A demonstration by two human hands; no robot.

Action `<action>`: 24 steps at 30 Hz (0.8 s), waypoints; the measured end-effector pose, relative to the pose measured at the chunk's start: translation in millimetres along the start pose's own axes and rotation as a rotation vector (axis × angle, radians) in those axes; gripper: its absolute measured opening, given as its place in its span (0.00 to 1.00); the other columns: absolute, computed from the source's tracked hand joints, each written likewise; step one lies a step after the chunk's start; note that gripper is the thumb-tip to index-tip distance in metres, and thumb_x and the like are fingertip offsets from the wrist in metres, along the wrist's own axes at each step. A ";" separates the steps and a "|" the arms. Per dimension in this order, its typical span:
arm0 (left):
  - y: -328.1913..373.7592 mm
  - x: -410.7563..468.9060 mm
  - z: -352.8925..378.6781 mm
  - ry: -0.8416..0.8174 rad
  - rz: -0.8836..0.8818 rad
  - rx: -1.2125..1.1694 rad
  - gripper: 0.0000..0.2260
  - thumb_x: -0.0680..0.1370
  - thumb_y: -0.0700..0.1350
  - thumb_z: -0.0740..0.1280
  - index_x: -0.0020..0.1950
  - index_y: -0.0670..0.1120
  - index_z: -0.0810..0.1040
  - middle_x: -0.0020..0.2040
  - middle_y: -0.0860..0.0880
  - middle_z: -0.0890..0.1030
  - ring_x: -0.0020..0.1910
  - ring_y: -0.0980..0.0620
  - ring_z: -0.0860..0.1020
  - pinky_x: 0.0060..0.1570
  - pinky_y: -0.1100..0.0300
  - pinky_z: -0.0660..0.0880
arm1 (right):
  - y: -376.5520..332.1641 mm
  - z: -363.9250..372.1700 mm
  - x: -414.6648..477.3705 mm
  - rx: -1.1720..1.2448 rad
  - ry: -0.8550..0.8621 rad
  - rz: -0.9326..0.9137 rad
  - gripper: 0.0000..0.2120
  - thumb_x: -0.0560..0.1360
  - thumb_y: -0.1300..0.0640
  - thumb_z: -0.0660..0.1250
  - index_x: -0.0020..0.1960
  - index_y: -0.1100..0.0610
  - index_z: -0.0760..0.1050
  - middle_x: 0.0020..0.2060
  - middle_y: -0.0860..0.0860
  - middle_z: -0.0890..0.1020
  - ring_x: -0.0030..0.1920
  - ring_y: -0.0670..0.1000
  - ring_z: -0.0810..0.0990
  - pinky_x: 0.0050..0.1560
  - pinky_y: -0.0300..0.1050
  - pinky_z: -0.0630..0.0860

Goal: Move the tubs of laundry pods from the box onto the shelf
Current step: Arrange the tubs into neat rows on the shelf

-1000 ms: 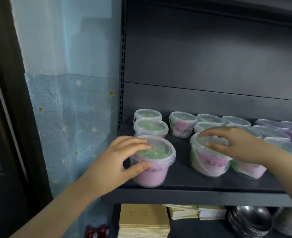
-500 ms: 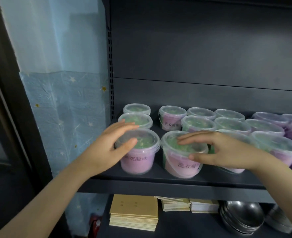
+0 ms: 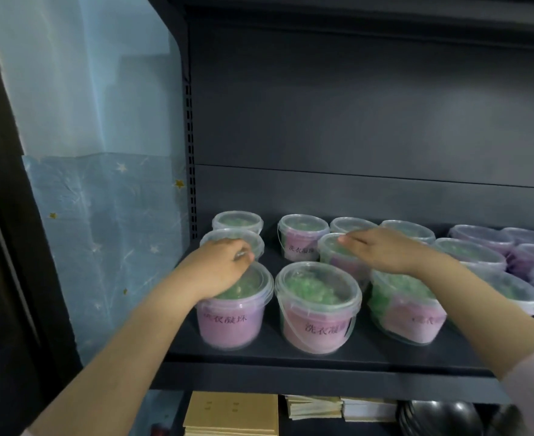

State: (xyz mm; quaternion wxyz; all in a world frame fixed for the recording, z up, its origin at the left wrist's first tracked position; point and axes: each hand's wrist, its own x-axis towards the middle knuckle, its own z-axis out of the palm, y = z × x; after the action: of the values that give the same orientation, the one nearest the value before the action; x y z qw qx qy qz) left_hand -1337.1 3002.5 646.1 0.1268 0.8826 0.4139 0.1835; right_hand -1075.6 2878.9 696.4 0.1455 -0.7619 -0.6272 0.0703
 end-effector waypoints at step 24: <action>2.7 -6.8 -1.8 0.008 0.033 0.011 0.18 0.82 0.57 0.52 0.68 0.53 0.70 0.70 0.54 0.71 0.69 0.51 0.66 0.66 0.53 0.66 | -36.0 11.0 81.2 0.086 -0.013 0.003 0.27 0.80 0.35 0.49 0.73 0.46 0.67 0.72 0.45 0.70 0.72 0.48 0.68 0.64 0.39 0.62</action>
State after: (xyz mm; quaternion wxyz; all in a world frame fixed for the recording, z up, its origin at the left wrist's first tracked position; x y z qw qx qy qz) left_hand -1340.0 2995.7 647.2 0.1172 0.8891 0.4010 0.1869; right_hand -1095.9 2965.8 703.3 0.1741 -0.7553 -0.6235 0.1022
